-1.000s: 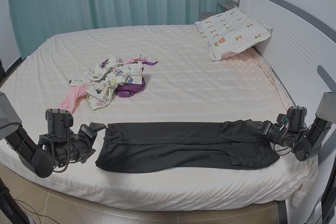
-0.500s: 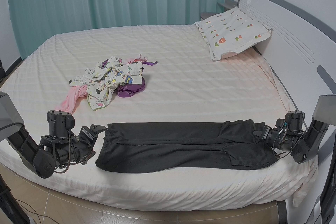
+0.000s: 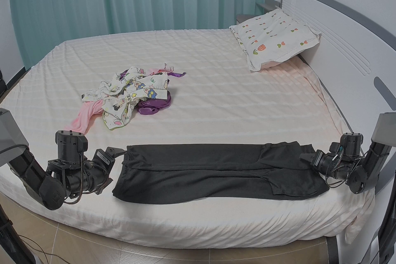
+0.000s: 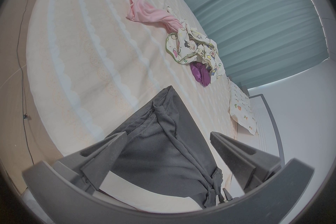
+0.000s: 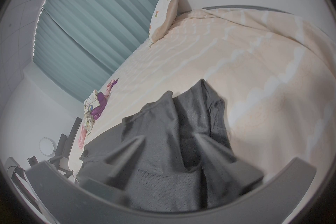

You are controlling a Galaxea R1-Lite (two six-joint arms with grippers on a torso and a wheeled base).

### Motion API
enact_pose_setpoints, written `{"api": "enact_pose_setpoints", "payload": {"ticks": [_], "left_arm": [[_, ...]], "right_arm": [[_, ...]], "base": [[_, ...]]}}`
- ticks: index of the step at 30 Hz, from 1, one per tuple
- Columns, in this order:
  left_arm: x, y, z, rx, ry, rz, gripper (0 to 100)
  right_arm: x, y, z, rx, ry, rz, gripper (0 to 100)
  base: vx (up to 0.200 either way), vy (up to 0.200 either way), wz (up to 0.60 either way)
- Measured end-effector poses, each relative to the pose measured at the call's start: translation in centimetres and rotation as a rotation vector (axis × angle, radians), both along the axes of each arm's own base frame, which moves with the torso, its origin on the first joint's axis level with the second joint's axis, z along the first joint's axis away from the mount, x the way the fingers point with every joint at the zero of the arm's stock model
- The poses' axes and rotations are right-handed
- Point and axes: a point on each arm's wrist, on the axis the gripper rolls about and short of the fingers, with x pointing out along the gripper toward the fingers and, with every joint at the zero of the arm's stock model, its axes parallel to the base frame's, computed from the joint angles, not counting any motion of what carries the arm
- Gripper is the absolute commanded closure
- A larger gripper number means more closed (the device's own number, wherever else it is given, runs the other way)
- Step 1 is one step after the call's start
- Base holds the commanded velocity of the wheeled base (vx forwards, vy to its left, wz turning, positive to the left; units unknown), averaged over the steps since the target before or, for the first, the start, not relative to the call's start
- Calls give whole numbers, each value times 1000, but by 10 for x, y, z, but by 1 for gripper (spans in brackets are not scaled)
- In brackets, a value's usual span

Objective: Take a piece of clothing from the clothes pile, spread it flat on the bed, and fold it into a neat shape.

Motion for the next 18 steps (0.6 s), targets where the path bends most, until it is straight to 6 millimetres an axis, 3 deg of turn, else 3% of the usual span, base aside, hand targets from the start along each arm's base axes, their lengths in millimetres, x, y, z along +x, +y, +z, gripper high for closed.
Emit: {"api": "enact_pose_setpoints", "payload": {"ticks": [12, 18], "left_arm": [[-3, 1, -2, -30, 25, 28, 0], [-7, 7, -6, -36, 43, 51, 0]], "right_arm": [[-9, -7, 29, 18, -71, -38, 0], [-14, -8, 43, 49, -98, -58, 0]], "base": [[0, 0, 0], [0, 200, 0]]}}
